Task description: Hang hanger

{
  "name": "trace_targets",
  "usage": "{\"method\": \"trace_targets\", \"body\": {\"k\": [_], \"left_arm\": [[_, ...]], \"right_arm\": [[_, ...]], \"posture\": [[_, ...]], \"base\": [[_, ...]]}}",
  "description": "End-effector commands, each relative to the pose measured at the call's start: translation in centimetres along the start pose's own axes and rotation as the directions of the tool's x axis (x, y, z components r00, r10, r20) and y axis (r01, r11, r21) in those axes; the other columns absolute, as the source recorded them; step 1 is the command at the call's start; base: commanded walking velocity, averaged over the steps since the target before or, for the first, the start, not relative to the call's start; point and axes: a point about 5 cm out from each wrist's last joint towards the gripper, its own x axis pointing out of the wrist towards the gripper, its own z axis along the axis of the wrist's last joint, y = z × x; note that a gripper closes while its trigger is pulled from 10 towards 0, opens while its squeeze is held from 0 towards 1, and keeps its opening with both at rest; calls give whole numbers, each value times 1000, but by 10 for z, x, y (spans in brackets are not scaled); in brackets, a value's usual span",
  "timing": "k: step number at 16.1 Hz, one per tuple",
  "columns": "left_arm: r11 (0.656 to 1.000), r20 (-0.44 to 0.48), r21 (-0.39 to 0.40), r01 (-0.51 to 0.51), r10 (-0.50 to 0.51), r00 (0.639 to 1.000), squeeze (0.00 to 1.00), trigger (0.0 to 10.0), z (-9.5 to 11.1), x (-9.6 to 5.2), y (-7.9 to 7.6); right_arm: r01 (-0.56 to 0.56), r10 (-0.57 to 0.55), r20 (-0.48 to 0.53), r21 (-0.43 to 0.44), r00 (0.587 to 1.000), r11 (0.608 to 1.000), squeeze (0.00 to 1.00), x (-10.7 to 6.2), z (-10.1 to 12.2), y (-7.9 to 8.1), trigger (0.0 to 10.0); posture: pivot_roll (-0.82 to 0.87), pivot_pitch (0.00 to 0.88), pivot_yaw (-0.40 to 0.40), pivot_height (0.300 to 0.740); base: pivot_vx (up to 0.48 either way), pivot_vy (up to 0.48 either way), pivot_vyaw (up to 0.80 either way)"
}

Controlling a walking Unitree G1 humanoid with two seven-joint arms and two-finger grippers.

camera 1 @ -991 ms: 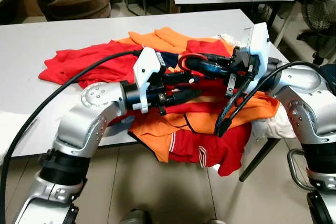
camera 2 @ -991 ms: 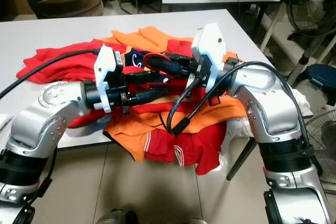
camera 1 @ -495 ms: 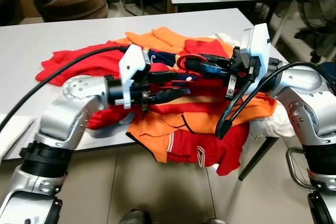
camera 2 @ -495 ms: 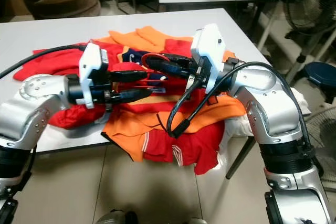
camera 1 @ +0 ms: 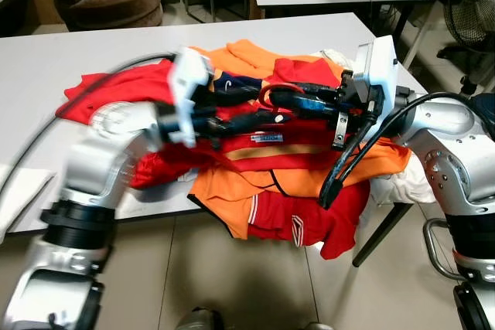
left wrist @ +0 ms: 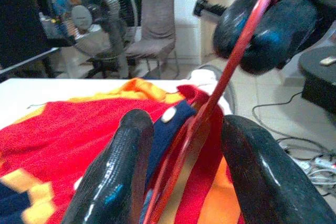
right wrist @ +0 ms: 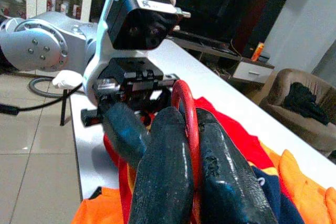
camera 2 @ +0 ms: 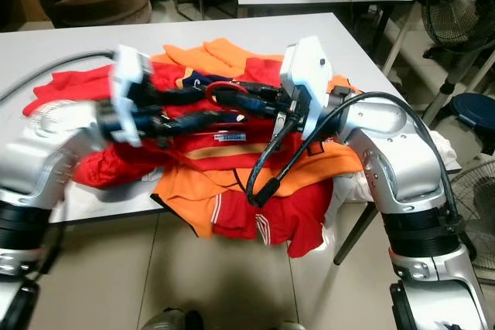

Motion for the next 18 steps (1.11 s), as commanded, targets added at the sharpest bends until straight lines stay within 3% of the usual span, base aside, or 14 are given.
{"method": "trace_targets", "body": {"k": [1,9,15,18], "left_arm": [[1000,-9,-2,9,-9,1000,0,10000,-1,1,-2],[1000,-47,7,28,-27,999,0,10000,-11,4,-5],[997,-27,29,-67,67,997,0,10000,-16,17,8],[998,-19,23,-61,61,998,0,10000,-16,16,9]], "right_arm": [[-24,24,18,-12,1000,1000,0,1,5,4,0],[-64,64,21,9,998,998,0,3,6,11,0],[-77,76,22,13,997,997,0,5,5,12,0],[-78,78,21,11,997,997,0,4,6,13,0]], "posture": [[-176,53,64,740],[-171,50,62,740],[-175,43,65,740],[-177,39,63,740]], "base": [[0,0,0],[0,0,0],[0,0,0],[0,0,0]]}}
